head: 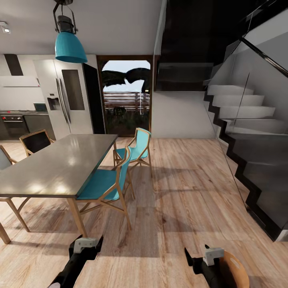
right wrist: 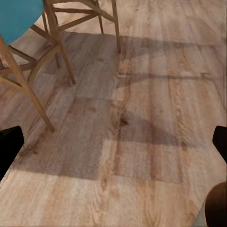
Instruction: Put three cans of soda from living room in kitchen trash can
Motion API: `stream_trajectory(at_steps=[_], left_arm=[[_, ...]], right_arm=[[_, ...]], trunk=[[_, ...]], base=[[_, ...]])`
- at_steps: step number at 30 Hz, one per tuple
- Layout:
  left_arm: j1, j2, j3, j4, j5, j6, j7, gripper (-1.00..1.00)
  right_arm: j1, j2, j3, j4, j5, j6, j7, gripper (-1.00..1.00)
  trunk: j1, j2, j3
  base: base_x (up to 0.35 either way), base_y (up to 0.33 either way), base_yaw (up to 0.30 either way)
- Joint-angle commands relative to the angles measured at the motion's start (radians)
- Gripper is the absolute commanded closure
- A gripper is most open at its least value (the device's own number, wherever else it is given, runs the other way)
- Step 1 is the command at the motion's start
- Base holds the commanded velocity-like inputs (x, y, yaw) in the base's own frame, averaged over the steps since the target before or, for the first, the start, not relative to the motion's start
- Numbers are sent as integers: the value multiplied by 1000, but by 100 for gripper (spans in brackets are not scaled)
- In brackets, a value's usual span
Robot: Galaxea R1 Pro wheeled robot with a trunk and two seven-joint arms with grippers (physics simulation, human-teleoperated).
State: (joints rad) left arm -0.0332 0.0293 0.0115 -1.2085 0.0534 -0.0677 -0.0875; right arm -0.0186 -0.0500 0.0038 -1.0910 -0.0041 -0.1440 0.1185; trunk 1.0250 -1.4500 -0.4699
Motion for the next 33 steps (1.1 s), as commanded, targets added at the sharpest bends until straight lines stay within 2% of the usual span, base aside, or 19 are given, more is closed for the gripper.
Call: stream_trajectory(at_steps=[1,2,11,16,20,21,22,27,33], left_arm=[[1,0,0,-10,-2,-2,0,-100],[3,0,1,-6,-2,-6,3,-100],[30,-1,0,26,5,-8,0,-100],[35,0,0,34,4,-8,-3,-100],[37,0,0,51,5,-7,-3,-100],[38,0,0,66,3,-8,-2,-100],[39,0,0,74,2,-8,-2,-100],[40,-1,-2,83,1,-12,-2,-100],[39,-1,-3,107,-5,-28,1,-100]], right_arm=[[1,0,0,-25,2,0,0,-100],[13,-4,0,-94,4,-3,2,-100],[75,-12,-13,-172,-3,-16,2,-100],[89,-13,-17,-182,-3,-18,1,-100],[93,-13,-57,-189,-4,-28,2,-100],[100,-13,-92,-197,-5,-49,7,-100],[107,-13,-107,-200,-5,-59,16,-100],[117,-11,-123,-197,-3,-68,40,-100],[121,-2,-122,-190,3,-71,53,-100]], trunk=[[0,0,0],[0,0,0],[0,0,0],[0,0,0],[0,0,0],[0,0,0],[0,0,0],[0,0,0],[0,0,0]], base=[[0,0,0],[0,0,0],[0,0,0],[0,0,0],[0,0,0],[0,0,0],[0,0,0],[0,0,0],[0,-41,0]])
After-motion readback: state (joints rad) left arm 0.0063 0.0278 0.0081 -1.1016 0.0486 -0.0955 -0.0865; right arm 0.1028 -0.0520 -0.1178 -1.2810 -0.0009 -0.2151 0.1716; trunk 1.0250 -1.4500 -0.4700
